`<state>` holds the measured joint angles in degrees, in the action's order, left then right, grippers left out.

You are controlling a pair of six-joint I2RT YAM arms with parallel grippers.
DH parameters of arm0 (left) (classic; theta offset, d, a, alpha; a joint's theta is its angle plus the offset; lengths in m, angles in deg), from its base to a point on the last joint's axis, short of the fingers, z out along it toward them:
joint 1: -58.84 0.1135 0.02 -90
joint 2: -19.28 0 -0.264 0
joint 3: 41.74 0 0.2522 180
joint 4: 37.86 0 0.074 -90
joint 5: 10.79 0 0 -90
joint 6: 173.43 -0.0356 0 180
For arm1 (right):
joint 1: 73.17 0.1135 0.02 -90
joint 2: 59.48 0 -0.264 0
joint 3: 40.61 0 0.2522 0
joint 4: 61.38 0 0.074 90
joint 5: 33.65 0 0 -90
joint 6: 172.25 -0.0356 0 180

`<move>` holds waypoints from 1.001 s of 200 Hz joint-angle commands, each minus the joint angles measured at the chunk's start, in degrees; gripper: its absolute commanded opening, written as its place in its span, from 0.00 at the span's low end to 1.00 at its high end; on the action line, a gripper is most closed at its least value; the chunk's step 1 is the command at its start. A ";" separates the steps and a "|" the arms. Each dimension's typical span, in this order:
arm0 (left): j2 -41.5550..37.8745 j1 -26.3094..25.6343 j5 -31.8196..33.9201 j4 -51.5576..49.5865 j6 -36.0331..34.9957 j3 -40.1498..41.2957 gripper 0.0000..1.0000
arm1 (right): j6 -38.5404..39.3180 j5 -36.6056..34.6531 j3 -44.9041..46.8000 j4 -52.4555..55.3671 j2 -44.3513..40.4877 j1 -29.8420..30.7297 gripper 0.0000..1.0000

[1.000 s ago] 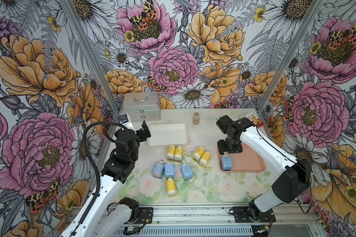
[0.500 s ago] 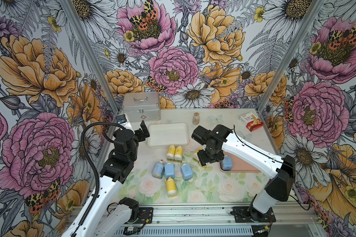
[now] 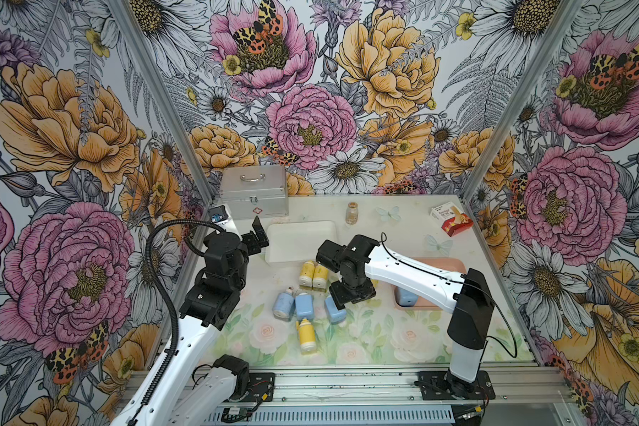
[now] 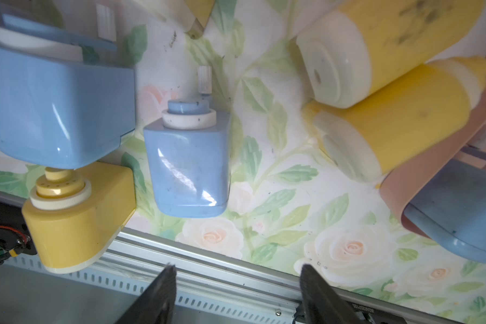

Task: Place the pencil sharpeners by color into the storage box
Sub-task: Pick up the pencil sharpener from the center of the board.

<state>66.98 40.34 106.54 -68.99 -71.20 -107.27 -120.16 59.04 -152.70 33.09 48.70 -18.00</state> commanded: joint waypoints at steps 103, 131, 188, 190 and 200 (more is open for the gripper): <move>-0.41 0.57 -1.11 -0.11 0.64 0.27 0.99 | 2.58 3.12 -4.77 -3.41 8.44 0.72 0.72; -0.42 0.53 -1.01 -0.14 0.69 0.32 0.99 | 2.69 3.28 -4.93 -3.78 9.37 0.72 0.71; -0.59 0.57 -0.92 -0.15 0.56 0.31 0.99 | 3.15 3.78 -6.43 -4.29 11.73 0.72 0.70; -0.59 0.57 -0.91 -0.13 0.55 0.28 0.99 | 3.10 3.73 -6.48 -4.30 11.84 0.76 0.70; -0.59 0.57 -0.91 -0.13 0.48 0.28 0.99 | 3.11 3.91 -6.69 -4.48 12.22 0.73 0.69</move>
<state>66.96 40.34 106.54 -68.99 -71.20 -107.27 -117.78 62.35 -157.51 29.72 59.17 -17.58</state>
